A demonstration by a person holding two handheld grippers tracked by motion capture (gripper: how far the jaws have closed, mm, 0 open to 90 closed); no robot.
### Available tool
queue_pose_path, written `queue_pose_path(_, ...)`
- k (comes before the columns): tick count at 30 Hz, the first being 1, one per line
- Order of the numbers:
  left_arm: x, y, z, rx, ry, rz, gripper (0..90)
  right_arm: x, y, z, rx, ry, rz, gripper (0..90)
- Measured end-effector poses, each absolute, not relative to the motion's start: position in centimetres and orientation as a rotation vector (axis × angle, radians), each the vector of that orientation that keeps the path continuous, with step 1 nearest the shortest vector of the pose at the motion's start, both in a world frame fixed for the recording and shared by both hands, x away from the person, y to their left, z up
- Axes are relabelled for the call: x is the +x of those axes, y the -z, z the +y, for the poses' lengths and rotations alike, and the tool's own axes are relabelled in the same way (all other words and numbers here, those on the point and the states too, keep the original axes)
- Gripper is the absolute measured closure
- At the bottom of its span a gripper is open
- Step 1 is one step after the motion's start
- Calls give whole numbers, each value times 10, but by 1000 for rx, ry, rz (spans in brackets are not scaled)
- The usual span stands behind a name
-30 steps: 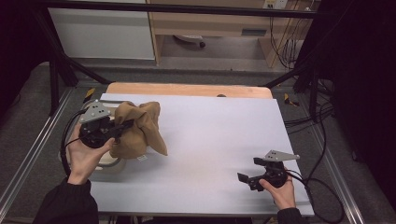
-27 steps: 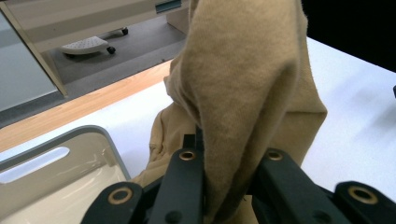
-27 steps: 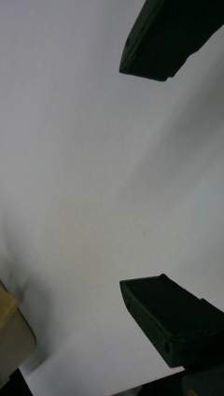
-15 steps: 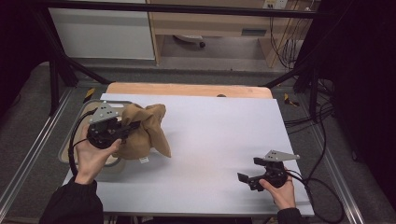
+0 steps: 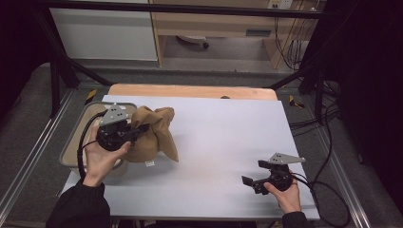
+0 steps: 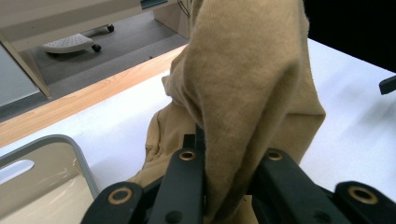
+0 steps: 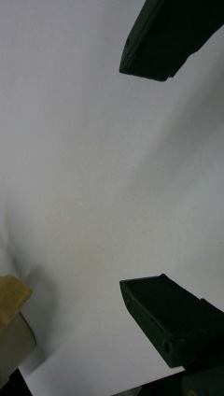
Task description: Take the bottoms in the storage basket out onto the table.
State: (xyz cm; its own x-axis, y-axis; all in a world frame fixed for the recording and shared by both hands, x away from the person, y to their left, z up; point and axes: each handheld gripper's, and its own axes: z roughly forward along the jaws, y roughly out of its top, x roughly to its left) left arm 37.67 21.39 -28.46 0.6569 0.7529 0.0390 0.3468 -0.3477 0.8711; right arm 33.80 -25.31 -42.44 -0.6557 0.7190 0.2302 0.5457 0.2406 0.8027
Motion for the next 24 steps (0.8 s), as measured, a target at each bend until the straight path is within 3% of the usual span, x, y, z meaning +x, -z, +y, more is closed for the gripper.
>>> queue_pose_path(24, 382, 290, 187, 1971, -516, 825, 839, 338, 424, -253, 1197, -1382, 2320, 6)
